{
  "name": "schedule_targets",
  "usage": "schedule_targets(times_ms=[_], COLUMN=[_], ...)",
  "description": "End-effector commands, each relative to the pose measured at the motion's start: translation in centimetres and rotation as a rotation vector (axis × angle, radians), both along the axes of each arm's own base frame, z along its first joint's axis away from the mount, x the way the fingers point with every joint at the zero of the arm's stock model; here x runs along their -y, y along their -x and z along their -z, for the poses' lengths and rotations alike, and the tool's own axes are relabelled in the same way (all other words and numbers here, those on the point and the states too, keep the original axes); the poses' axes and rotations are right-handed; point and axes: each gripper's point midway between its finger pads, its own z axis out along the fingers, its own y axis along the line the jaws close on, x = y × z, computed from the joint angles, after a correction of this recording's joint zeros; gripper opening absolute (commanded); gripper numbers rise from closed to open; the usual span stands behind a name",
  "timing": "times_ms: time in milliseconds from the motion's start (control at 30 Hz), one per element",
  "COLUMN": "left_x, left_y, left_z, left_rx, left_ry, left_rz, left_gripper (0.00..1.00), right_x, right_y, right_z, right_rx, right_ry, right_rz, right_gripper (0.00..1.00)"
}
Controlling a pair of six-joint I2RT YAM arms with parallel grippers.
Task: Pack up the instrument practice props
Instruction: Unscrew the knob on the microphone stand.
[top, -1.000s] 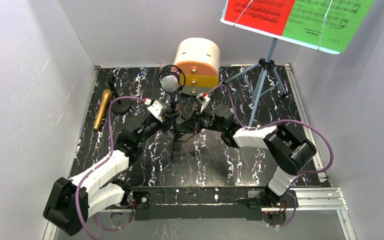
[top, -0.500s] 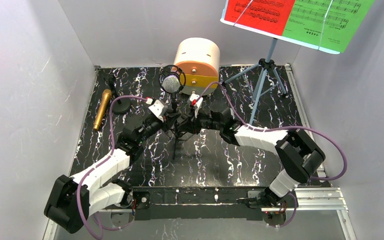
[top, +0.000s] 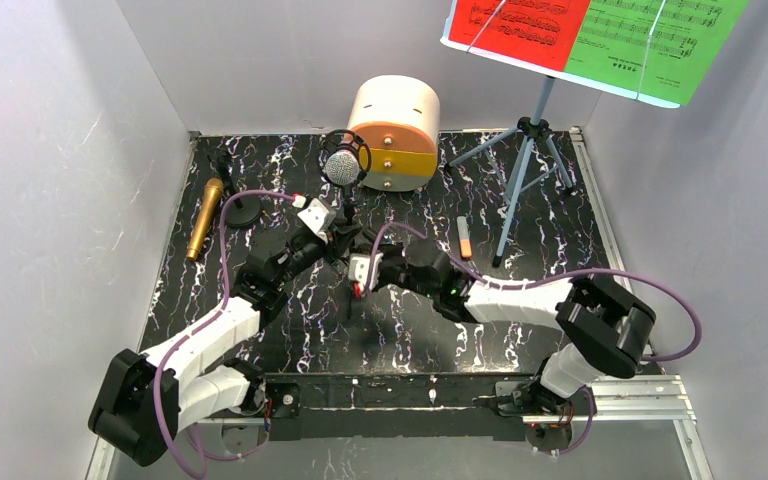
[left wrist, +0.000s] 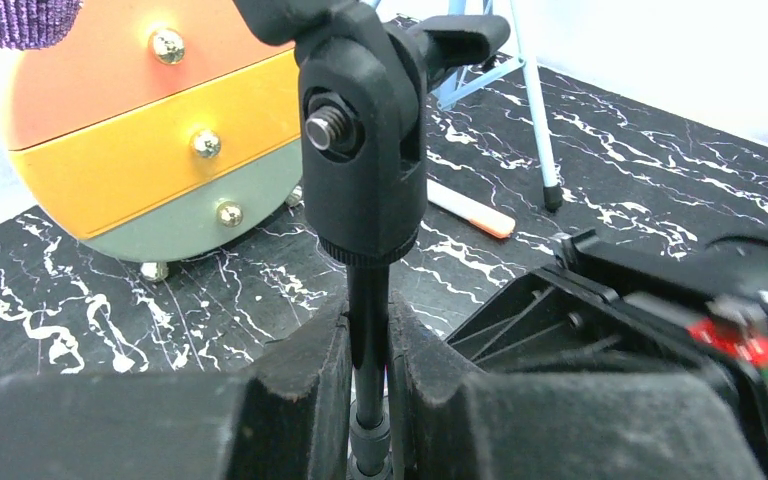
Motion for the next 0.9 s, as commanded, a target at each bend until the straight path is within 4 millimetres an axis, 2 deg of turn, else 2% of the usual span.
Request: schedule_targets(times_ms=[0,133,200,333,433,500,600,667,867], left_x=[0.1,0.2,0.1,0.1,0.0,-0.1,-0.1,-0.1,-0.2], left_y=[0.8,0.8,0.8,0.7,0.7,0.6,0.6,0.6,0.6], left_z=[3.5,3.5,3.6,3.7,3.9,3.9,3.9,3.9,3.8], left_rx=[-0.127,-0.134,-0.136,-0.139,-0.140,-0.140,-0.139,-0.135,-0.130], left_ry=[-0.068,-0.064,-0.065,-0.068,-0.074,-0.078,-0.082,-0.083,-0.084], left_rz=[0.024,0.025,0.022,0.015,0.011,0.009,0.007,0.008,0.008], left_gripper=[0.00,0.00,0.00,0.00,0.00,0.00,0.00,0.00,0.00], right_x=[3.0,2.7,2.3,1.4,1.0,1.0,1.0,0.9,0.7], right_y=[-2.2,-1.2,-0.9,-0.7,-0.5,-0.6,-0.9,-0.5,1.9], right_z=[-0.8,-1.9,-1.7,-1.4,-2.7,-2.7,-1.7,-1.7,-2.1], right_rx=[0.457,0.730,0.823,0.894,0.906,0.827,0.587,0.406,-0.026], right_ry=[0.214,0.305,0.354,0.367,0.283,0.231,0.173,0.089,-0.180], right_rz=[0.123,0.117,0.109,0.125,0.169,0.193,0.219,0.228,0.230], right_gripper=[0.01,0.01,0.01,0.01,0.01,0.02,0.17,0.30,0.50])
